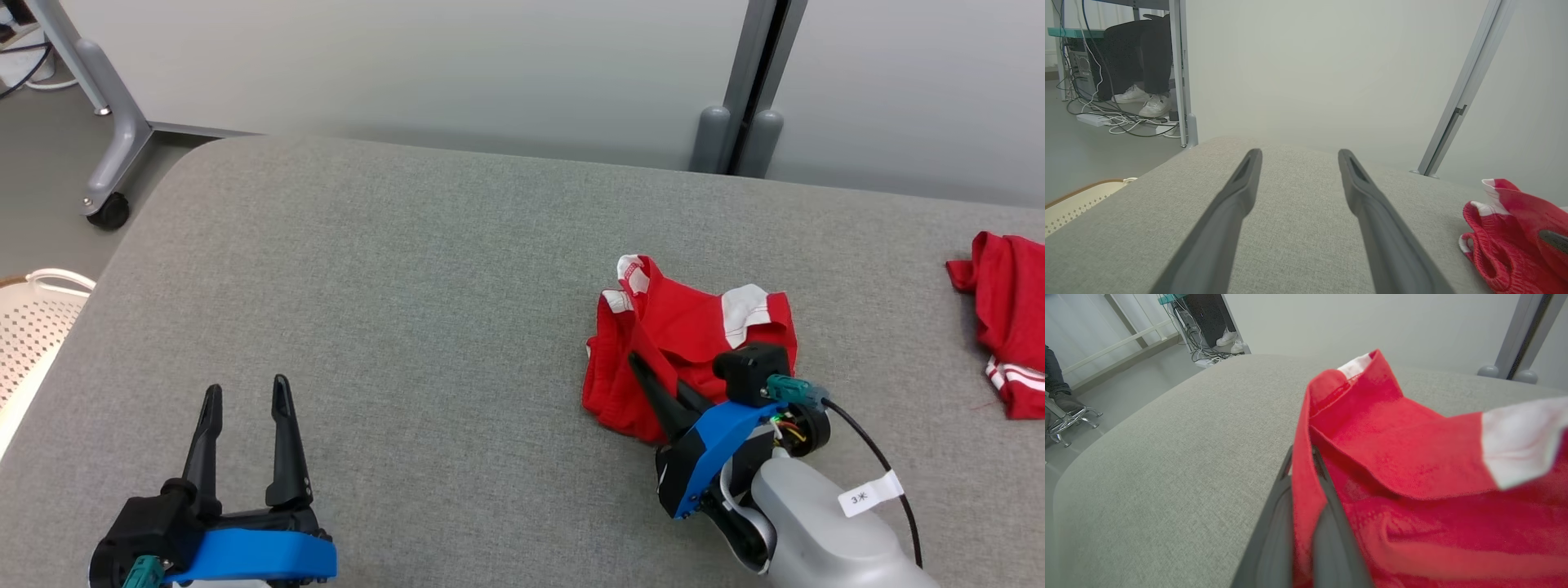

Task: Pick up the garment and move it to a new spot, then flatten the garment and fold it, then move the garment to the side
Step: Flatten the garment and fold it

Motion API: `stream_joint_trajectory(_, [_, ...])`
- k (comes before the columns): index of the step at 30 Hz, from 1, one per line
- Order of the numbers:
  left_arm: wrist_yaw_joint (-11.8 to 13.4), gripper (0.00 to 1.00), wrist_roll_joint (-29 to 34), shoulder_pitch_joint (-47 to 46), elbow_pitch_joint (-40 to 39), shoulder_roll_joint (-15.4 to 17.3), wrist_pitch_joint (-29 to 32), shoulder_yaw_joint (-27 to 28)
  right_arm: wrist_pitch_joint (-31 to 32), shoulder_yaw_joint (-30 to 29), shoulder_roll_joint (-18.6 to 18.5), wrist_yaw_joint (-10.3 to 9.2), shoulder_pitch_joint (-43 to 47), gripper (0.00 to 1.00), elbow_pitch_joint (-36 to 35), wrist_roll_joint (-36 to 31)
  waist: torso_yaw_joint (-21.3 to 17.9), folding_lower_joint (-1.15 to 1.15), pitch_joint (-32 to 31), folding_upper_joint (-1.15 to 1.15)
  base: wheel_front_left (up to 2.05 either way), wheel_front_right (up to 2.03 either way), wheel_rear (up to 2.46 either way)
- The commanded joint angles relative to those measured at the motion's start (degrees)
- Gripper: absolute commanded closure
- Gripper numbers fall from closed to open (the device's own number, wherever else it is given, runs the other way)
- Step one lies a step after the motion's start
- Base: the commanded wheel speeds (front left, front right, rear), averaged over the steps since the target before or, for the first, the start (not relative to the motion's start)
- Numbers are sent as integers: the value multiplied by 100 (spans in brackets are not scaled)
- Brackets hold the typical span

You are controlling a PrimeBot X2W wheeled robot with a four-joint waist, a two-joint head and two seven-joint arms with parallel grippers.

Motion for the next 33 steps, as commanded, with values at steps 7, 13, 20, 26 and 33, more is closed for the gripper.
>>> stream_joint_trajectory(7, [41,0,-61,-109,1,-1,-23,-7,-29,556,120,3,-37,98,288,156,62,0,112,0,0,0,0])
stream_joint_trajectory(13, [52,0,-25,-49,16,-2,-23,18,-51,545,-52,3,49,0,-187,8,-105,0,42,0,0,0,0])
stream_joint_trajectory(20, [30,0,37,9,-4,-1,-23,85,-54,-206,-406,3,754,0,-1420,-417,-353,0,-93,0,0,0,0])
stream_joint_trajectory(26, [7,0,83,116,-27,-2,-23,149,-52,-1094,-539,3,1549,0,-2125,-806,-581,0,-204,0,0,0,0])
stream_joint_trajectory(33, [3,0,104,181,-62,-2,-23,158,-51,-2012,-435,3,2317,0,-2473,-1141,-696,0,-225,0,0,0,0])
